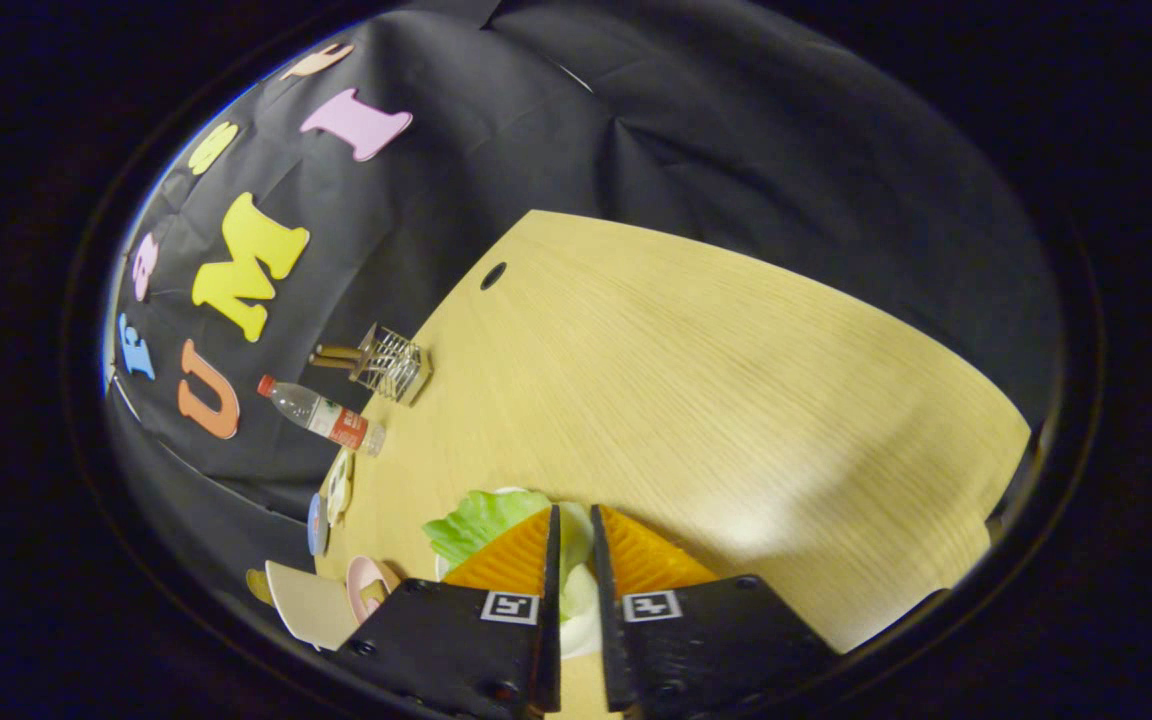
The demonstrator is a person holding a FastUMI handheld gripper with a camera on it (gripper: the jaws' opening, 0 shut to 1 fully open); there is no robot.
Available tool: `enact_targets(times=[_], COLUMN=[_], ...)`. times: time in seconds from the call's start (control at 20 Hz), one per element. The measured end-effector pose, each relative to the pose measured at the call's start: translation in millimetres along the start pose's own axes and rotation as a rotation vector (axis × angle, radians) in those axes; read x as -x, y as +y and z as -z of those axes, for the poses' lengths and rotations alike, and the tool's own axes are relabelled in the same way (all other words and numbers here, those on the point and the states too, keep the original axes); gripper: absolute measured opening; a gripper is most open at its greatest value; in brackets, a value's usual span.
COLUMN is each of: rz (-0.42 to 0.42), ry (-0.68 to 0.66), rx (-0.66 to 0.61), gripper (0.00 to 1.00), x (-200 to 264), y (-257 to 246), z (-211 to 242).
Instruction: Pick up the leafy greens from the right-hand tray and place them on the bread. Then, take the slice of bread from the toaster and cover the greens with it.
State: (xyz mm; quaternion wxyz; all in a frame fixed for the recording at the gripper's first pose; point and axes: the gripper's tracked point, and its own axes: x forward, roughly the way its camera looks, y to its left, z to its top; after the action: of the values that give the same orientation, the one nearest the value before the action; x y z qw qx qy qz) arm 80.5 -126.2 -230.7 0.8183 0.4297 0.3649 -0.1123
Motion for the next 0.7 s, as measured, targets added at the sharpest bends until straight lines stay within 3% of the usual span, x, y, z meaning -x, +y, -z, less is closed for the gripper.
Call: enact_targets(times=[0.15,0.7], rz=[-0.017,-0.17], ry=[-0.03,-0.179], rx=[0.045,0.14], gripper=[0.0,0.0], x=[0.0,73.0], y=[3.2,84.5], z=[-4.4,-14.1])
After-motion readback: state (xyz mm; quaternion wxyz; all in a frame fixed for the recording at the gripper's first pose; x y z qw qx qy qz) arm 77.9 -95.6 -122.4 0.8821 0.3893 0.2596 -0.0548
